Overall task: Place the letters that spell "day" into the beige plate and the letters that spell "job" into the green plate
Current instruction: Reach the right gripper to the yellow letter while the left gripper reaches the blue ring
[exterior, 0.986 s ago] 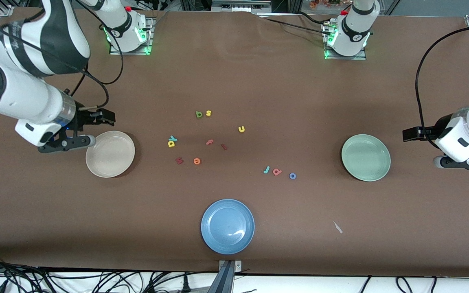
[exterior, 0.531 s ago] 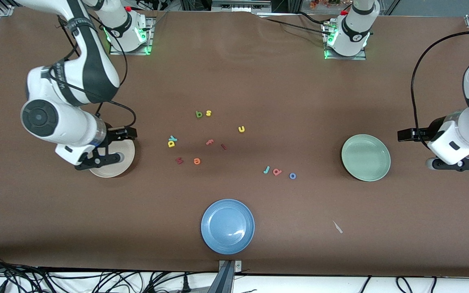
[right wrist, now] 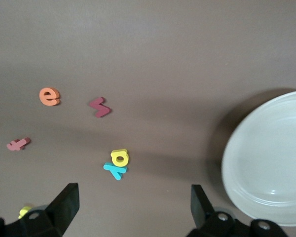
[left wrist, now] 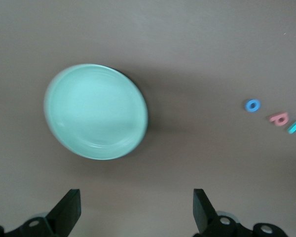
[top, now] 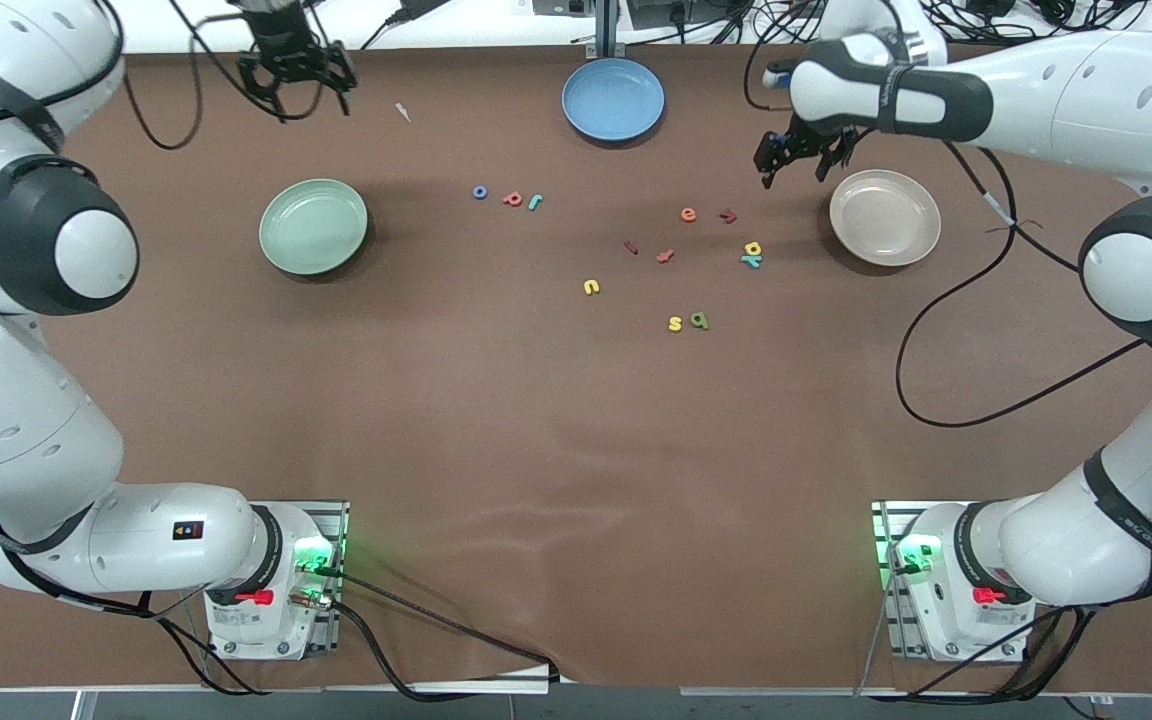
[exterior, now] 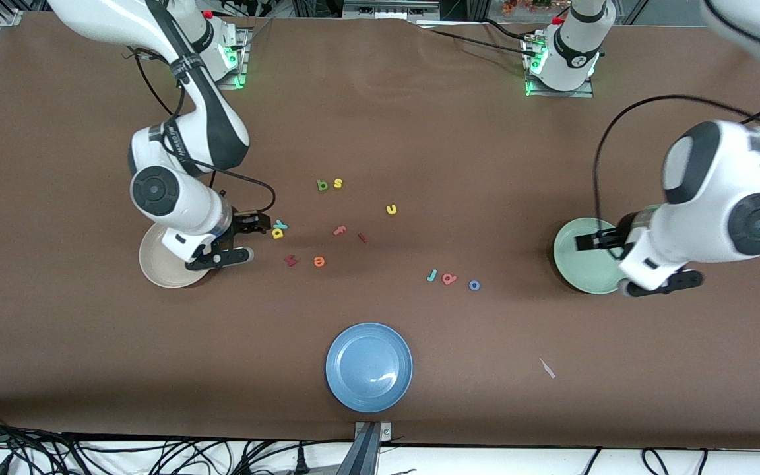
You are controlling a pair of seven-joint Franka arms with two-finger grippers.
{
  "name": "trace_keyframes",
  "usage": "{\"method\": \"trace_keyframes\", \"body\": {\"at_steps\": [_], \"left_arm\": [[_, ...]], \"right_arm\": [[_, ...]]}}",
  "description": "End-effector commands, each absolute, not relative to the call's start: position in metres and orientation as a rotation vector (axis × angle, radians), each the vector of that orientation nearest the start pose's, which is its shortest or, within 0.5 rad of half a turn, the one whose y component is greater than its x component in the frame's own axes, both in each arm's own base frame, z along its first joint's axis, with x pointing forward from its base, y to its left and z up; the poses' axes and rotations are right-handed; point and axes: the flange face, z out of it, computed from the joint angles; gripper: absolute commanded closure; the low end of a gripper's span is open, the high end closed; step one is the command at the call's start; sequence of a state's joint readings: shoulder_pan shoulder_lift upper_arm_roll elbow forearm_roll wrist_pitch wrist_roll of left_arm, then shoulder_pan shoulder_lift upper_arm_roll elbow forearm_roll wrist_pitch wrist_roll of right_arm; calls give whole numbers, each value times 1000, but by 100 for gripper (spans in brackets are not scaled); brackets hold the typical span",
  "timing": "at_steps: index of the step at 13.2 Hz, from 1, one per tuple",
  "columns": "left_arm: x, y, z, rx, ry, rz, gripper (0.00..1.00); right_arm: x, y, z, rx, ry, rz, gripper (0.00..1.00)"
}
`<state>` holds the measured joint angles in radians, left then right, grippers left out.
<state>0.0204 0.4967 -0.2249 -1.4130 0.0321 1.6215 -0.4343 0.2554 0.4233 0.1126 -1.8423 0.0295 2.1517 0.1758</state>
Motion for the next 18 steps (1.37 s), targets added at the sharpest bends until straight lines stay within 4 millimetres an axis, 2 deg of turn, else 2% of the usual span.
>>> {"method": "trace_keyframes", "body": {"at_steps": [1, 2, 5, 7, 8, 9, 10, 13, 14, 16, 18], "left_arm": [[663, -144, 368, -3067, -485, 455, 0], [664, -154, 365, -3065, -524, 438, 1], [676, -174, 350, -3123, -835, 412, 1], [691, -181, 322, -3069, -1108, 327, 1], [693, -194, 302, -3050, -1183, 308, 1], [691, -219, 274, -3038, -1220, 292, 1], [692, -224, 263, -3029, -1250, 286, 2], [692, -224, 262, -3022, -1266, 288, 2], [691, -226, 260, -3017, -1270, 293, 1], [689, -230, 246, -2969, -1341, 316, 1], [684, -247, 233, -2989, -1266, 276, 0]], "right_arm": [[559, 227, 258, -3106, -246, 129, 0], [553, 229, 243, -3102, -262, 89, 0], [547, 232, 218, -3088, -262, 63, 0], [549, 233, 205, -3079, -251, 40, 1], [548, 235, 198, -3074, -256, 32, 1], [547, 237, 194, -3070, -257, 26, 2], [546, 239, 192, -3066, -264, 27, 6], [545, 244, 187, -3058, -270, 18, 9], [544, 245, 184, -3057, -272, 20, 14], [543, 246, 182, -3056, -277, 18, 18], [542, 247, 180, -3054, -283, 21, 23]]}}
